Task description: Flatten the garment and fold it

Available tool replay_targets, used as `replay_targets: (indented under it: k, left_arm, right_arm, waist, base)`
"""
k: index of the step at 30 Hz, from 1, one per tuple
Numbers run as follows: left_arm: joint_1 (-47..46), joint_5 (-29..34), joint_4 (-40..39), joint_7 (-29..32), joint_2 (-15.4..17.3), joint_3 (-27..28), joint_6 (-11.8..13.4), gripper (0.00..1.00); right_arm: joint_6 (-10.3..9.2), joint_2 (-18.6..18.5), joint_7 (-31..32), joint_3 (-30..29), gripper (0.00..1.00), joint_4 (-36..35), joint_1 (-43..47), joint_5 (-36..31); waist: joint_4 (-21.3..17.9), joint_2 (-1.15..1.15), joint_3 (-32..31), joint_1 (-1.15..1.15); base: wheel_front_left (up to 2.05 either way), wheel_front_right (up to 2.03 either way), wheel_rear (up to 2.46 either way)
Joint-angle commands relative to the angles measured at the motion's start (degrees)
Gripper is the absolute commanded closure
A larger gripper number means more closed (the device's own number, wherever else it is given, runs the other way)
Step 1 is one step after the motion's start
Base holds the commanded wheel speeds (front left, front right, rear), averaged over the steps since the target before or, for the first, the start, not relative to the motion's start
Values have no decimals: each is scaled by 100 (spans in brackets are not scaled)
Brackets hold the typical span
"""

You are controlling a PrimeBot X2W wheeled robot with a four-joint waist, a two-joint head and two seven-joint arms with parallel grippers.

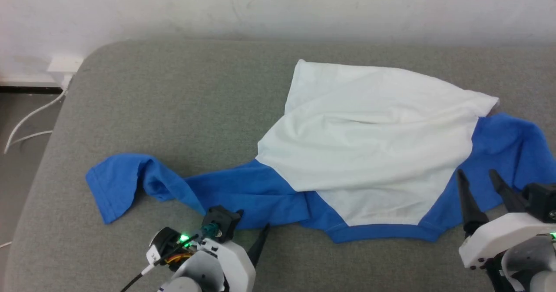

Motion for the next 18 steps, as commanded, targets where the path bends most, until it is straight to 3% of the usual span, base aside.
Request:
replay_targets:
  k: [1,11,12,13,14,18]
  left_arm:
    - [-70,82,53,143,87,-55,-13,0]
    - [-459,108,497,1336,597,-316,-33,0]
    - [-456,81,564,1499,618,-303,-15,14]
    - [-439,47,629,1668,638,-278,21,62]
    - [-421,14,665,1799,659,-256,45,100]
    - [-284,-201,569,1922,732,59,317,100]
  right_arm:
    - [-10,14,13,47,0,-54,32,68]
    - [-10,16,-98,298,0,-2,-116,255]
    - [-10,16,-111,297,0,17,-124,266]
    - [-10,16,-121,304,0,29,-124,277]
    - [-10,16,-130,307,0,38,-122,285]
    - [-10,16,-162,308,0,77,-111,353]
  waist:
    - [-77,0,82,1]
    - [-341,0,291,1]
    - [-360,0,297,1]
    - [-380,0,303,1]
    - [-396,0,308,1]
    - [-440,0,322,1]
  base:
    - [0,0,0]
    - [0,0,0]
    - [0,0,0]
    - [0,0,0]
    - [0,0,0]
    - [0,0,0]
